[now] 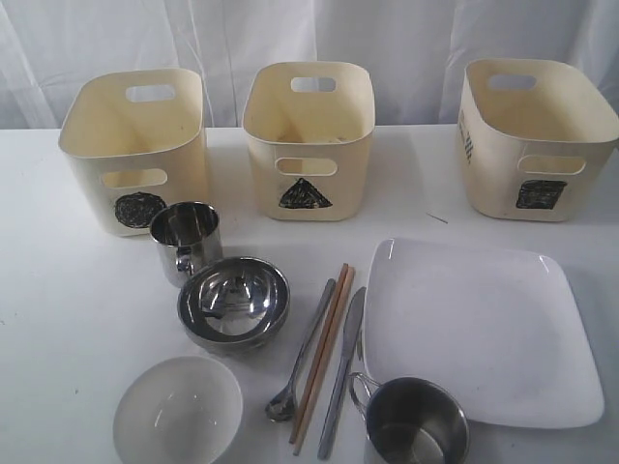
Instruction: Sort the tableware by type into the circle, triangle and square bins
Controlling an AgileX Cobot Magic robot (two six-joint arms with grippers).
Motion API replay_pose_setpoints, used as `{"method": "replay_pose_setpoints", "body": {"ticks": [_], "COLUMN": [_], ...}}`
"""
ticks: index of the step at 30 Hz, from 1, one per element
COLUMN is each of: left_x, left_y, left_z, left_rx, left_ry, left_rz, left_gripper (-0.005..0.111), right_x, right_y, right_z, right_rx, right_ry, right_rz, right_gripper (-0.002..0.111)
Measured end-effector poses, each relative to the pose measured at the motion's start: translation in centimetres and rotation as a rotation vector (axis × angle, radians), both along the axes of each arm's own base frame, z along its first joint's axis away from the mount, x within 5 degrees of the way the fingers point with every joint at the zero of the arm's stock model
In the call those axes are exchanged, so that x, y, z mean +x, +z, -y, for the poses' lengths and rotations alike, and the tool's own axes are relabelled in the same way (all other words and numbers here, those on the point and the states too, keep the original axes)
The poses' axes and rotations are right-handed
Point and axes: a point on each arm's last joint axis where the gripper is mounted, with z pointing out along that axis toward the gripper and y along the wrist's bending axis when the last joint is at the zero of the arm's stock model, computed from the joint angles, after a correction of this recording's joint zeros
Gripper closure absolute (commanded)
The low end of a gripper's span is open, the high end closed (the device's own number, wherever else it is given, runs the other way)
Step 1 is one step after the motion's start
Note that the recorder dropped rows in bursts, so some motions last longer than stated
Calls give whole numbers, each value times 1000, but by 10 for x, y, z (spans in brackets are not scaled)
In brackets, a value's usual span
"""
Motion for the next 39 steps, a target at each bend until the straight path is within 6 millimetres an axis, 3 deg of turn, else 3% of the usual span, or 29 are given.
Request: {"method": "replay_pose_setpoints", "body": {"ticks": [6,12,19,24,28,33,39], "left_x": [-2,0,-1,1,1,-7,-12], "left_y": [0,0,12,3,-13,-32,-23], "left_z": [12,9,13,8,9,26,36], "left_rx": [-90,-149,-155,-17,191,438,416], "left_ry": [-15,45,-14,53,106,15,-48], "left_rz": [-47,-71,94,224,241,74,-237], "left_gripper": [107,107,107,107,107,107,107], "right_x": [0,0,0,0,0,0,0], "right_y": [0,0,0,0,0,0,0], "right_z": [0,0,0,0,0,0,0], "right_rx": [0,0,2,2,2,2,2], "right_ry": [0,0,0,0,0,0,0], "right_rz": [0,0,0,0,0,0,0], "right_gripper": [92,92,92,92,92,92,92]}}
